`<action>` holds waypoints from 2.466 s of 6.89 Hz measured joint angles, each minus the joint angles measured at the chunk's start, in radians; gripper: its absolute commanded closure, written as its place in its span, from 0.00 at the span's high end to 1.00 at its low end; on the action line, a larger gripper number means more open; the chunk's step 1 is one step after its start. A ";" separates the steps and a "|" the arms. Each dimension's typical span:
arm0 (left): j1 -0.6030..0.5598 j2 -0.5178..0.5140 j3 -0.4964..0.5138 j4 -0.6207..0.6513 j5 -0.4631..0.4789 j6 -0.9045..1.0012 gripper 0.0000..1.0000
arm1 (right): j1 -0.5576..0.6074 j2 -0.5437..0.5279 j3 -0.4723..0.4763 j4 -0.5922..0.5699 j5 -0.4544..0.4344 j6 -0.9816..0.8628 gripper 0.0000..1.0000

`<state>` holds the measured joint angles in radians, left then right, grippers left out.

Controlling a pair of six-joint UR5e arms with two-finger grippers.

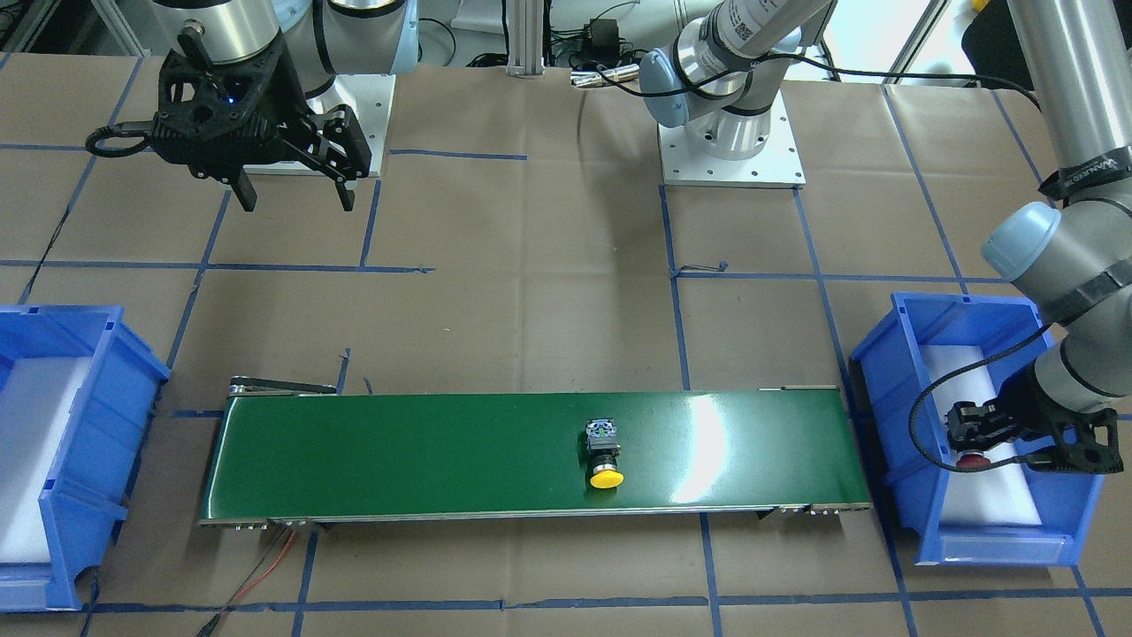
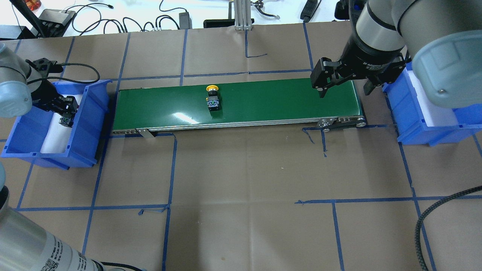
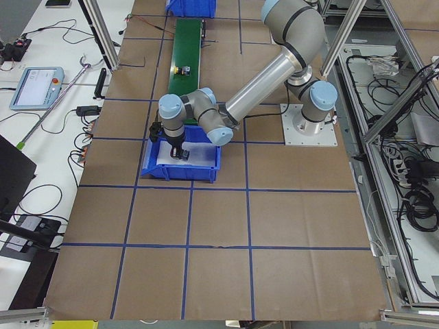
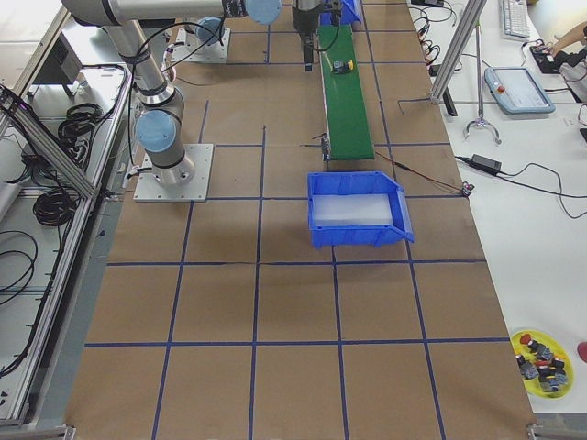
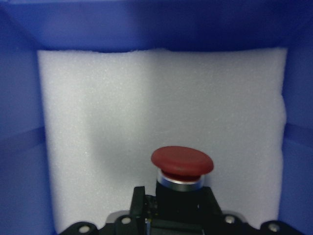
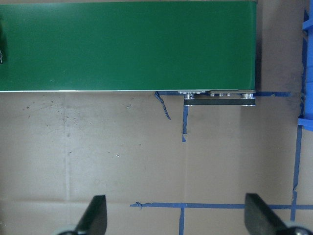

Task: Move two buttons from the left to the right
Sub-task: 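Lower the left gripper and grasp the red-capped button, then lift the red button and carry it onto the conveyor belt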

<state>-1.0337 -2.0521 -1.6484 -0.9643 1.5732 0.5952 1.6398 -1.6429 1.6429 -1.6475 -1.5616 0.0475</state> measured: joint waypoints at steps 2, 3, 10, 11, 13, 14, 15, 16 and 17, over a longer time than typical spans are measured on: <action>-0.003 0.038 0.070 -0.105 0.001 0.001 0.01 | 0.000 0.000 -0.001 0.000 0.000 0.000 1.00; -0.003 0.063 0.124 -0.205 0.002 0.000 0.02 | 0.000 0.000 -0.001 0.000 0.000 -0.001 1.00; -0.266 0.115 0.205 -0.431 -0.004 -0.412 0.02 | 0.000 0.000 0.000 0.000 0.000 -0.001 1.00; -0.317 0.107 0.180 -0.404 -0.005 -0.507 0.02 | 0.000 0.000 0.000 0.000 0.000 -0.002 1.00; -0.355 0.085 0.100 -0.287 -0.005 -0.581 0.03 | 0.000 -0.001 0.000 0.000 0.000 -0.001 1.00; -0.359 0.078 0.038 -0.189 -0.002 -0.587 0.04 | 0.000 -0.001 -0.001 0.000 0.000 0.000 1.00; -0.360 0.076 -0.018 -0.098 0.001 -0.589 0.08 | 0.000 -0.001 -0.002 0.001 0.001 0.000 1.00; -0.360 0.076 -0.046 -0.054 0.002 -0.589 0.10 | 0.000 -0.001 -0.002 0.001 0.001 0.000 1.00; -0.360 0.077 -0.054 -0.037 0.003 -0.588 0.10 | 0.000 -0.001 -0.003 0.001 0.001 0.000 1.00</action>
<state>-1.3941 -1.9750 -1.7029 -1.0017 1.5762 0.0069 1.6398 -1.6444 1.6401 -1.6460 -1.5601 0.0475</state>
